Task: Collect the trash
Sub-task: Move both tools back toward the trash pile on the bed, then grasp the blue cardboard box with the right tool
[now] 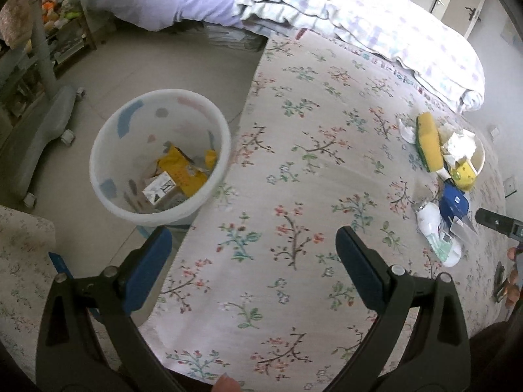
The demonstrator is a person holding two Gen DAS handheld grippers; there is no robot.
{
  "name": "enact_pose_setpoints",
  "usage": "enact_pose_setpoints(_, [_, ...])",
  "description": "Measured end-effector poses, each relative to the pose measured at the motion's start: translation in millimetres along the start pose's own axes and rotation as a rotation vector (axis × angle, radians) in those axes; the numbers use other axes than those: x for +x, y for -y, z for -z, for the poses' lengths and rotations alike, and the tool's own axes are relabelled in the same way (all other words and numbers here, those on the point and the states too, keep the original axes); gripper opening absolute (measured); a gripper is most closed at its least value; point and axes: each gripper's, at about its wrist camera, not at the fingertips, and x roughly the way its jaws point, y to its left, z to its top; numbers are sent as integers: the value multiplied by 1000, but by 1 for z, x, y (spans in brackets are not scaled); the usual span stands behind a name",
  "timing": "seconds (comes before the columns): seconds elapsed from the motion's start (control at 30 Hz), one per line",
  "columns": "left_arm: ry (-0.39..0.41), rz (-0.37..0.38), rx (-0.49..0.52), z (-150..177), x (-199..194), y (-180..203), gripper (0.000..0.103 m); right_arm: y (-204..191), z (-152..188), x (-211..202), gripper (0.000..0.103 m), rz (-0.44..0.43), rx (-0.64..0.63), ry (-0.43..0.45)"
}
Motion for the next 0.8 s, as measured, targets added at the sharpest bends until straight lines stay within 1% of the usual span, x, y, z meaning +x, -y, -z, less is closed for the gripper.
enact_pose_setpoints(0.13, [-11,3,16,0,3,9,100,5,-4,11,85,-18,19,-47])
enact_pose_setpoints(0.27, [-18,6,19,0,5,12,100,4,-5,14,85,-37,-9,-71])
enact_pose_setpoints(0.47, [-28,10,18,1,6,13,100,-3,-13,8,85,-80,-167,-88])
enact_pose_setpoints(0.53, [-31,12,19,3,6,12,100,-2,-14,8,85,-80,-213,-93])
enact_pose_setpoints(0.73, [-45,-3,20,9,10,9,100,7,-13,17,85,-25,-368,-142])
enact_pose_setpoints(0.8, [-54,-12,17,11,12,8,100,8,-11,24,85,-4,-401,-158])
